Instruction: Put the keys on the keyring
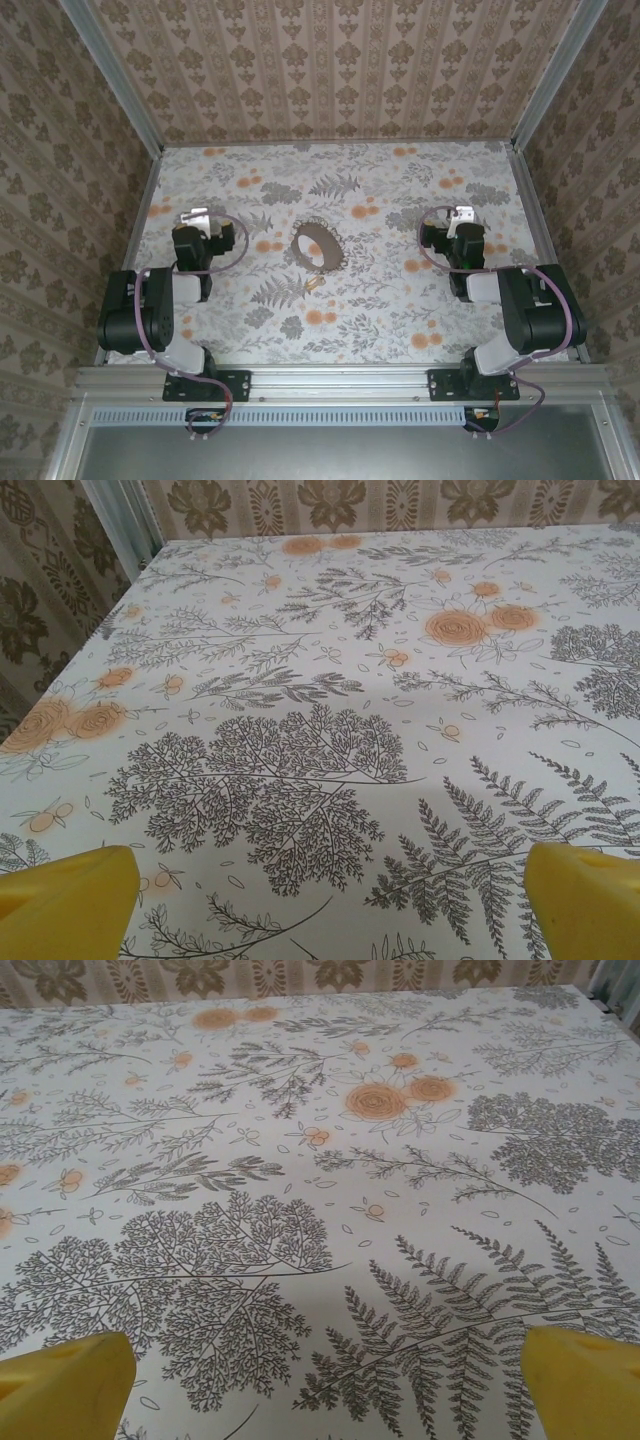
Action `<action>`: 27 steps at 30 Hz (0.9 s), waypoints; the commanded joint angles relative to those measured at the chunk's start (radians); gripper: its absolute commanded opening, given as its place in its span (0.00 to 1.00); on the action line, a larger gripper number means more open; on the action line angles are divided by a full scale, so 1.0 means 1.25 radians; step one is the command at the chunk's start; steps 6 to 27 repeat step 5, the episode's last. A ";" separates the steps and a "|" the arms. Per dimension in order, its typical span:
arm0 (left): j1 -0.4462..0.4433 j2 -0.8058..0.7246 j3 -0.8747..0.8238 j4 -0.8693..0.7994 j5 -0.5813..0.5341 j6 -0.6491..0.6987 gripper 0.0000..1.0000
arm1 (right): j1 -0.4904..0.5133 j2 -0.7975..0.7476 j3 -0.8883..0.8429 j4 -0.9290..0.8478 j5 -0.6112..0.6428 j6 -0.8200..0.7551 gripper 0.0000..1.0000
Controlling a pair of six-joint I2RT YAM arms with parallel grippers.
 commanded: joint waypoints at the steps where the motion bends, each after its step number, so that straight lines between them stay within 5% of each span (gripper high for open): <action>1: -0.003 -0.003 0.007 -0.009 0.015 0.018 1.00 | -0.002 0.001 0.022 0.007 -0.025 -0.010 1.00; 27: -0.006 -0.002 0.007 -0.009 0.013 0.022 1.00 | -0.001 -0.005 0.011 0.024 -0.025 -0.011 1.00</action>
